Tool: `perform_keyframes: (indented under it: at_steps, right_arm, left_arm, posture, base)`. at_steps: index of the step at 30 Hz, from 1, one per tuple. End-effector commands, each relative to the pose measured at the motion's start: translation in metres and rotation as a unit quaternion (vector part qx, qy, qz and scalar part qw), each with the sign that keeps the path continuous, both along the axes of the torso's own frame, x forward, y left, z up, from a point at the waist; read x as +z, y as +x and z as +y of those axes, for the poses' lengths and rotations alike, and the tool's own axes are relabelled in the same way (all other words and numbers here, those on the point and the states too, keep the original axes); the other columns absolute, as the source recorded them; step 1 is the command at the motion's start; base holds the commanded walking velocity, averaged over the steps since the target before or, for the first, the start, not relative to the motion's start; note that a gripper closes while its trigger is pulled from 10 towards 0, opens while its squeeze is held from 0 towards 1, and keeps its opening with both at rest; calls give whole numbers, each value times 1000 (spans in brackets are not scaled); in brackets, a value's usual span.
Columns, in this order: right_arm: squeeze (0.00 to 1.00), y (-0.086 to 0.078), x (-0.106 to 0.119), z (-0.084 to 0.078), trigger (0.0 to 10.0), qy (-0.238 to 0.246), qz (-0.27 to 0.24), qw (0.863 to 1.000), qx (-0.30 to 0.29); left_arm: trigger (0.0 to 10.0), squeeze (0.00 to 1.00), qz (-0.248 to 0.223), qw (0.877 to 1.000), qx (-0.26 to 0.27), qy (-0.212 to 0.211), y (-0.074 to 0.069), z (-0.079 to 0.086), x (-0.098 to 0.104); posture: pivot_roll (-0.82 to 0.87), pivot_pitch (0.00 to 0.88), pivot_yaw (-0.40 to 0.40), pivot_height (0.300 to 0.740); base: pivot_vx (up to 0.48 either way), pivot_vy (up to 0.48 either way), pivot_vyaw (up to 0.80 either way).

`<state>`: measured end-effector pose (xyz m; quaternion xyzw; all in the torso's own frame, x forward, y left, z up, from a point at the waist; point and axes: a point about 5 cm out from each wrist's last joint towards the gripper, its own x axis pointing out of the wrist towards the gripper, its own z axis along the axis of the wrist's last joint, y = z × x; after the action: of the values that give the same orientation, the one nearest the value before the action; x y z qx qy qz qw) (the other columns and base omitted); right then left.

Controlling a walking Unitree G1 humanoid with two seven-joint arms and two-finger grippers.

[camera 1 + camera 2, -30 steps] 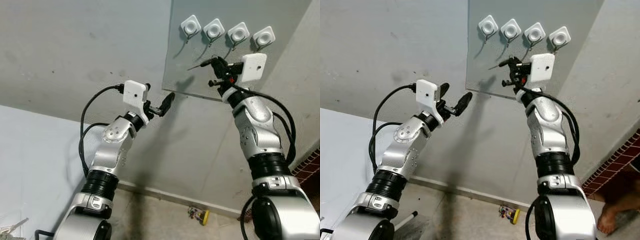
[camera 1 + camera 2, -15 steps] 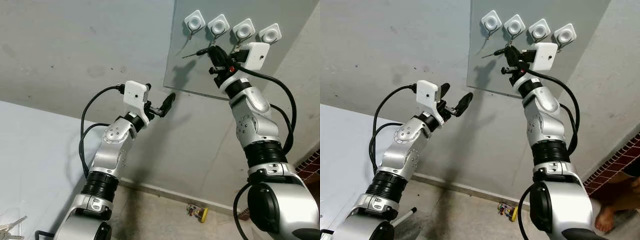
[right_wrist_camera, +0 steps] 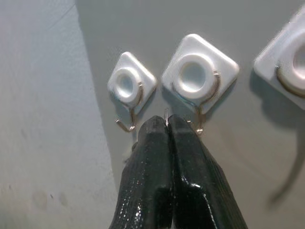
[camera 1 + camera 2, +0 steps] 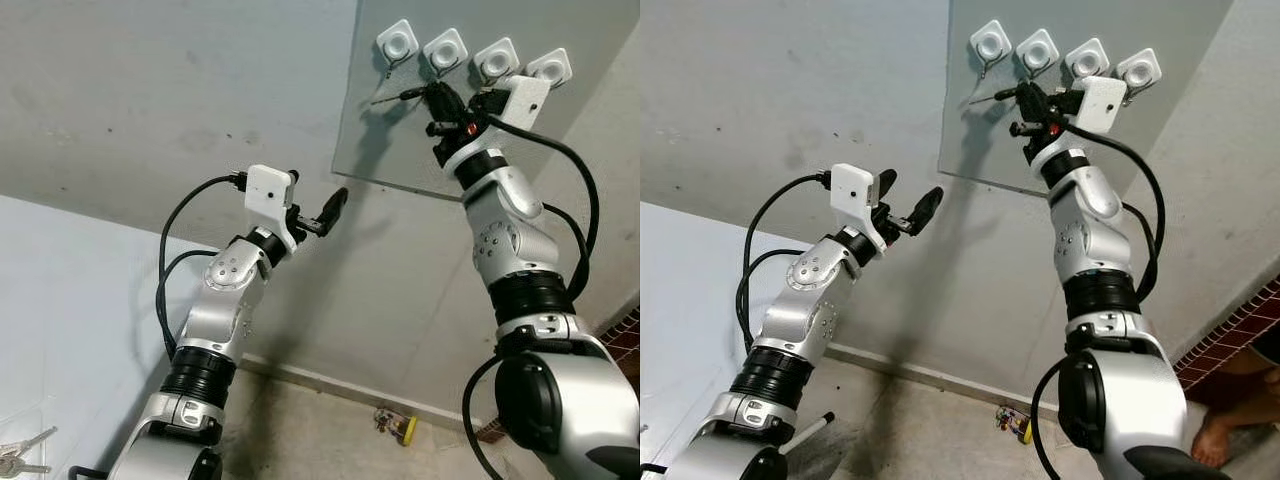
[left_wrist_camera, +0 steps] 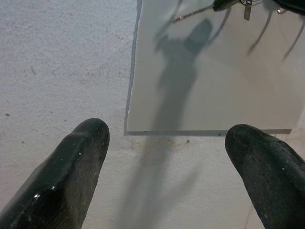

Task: Hang keys on a hook

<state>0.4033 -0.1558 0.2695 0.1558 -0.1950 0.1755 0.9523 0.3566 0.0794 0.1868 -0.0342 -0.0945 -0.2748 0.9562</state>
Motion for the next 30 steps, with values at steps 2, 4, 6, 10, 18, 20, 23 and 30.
perform_keyframes:
  at_steps: [2,4,6,10,18,20,23,30]
  right_arm:
    - [0,2,12,-9,10000,23,-10,1000,-8]
    - [0,3,12,-12,10000,42,-3,999,-7]
    - [0,4,12,-12,10000,46,-2,999,-7]
    - [0,4,10,-14,10000,68,6,998,-2]
    - [0,6,-6,-13,10000,97,57,994,15]
    - [0,7,-9,-12,10000,110,70,991,20]
    - [0,7,-11,-11,10000,110,72,991,20]
    - [0,7,-17,-9,10000,99,81,992,23]
  left_arm:
    - [10000,0,-7,1000,-2,4,0,-2,4]
    - [10000,0,-6,1000,-2,4,-1,-1,4]
    - [10000,0,-6,1000,-1,4,-1,-1,4]
    - [10000,0,-5,1000,-2,5,-1,-2,4]
    - [10000,0,-5,1000,4,4,-1,0,6]
    - [10000,0,-4,1000,5,3,-1,1,5]
    - [10000,0,-3,1000,8,2,-1,3,4]
    - [10000,0,0,1000,12,0,-2,3,4]
  posture:
    - [-40,0,-82,740]
    - [-39,0,-81,740]
    - [-39,0,-81,740]
    - [-38,0,-82,740]
    - [-32,0,-83,740]
    - [-32,0,-83,740]
    - [-33,0,-85,740]
    - [-30,0,-91,740]
  base:
    - [0,0,0]
    - [0,0,0]
    - [0,0,0]
    - [0,0,0]
    - [0,0,0]
    - [0,0,0]
    - [0,0,0]
    - [0,0,0]
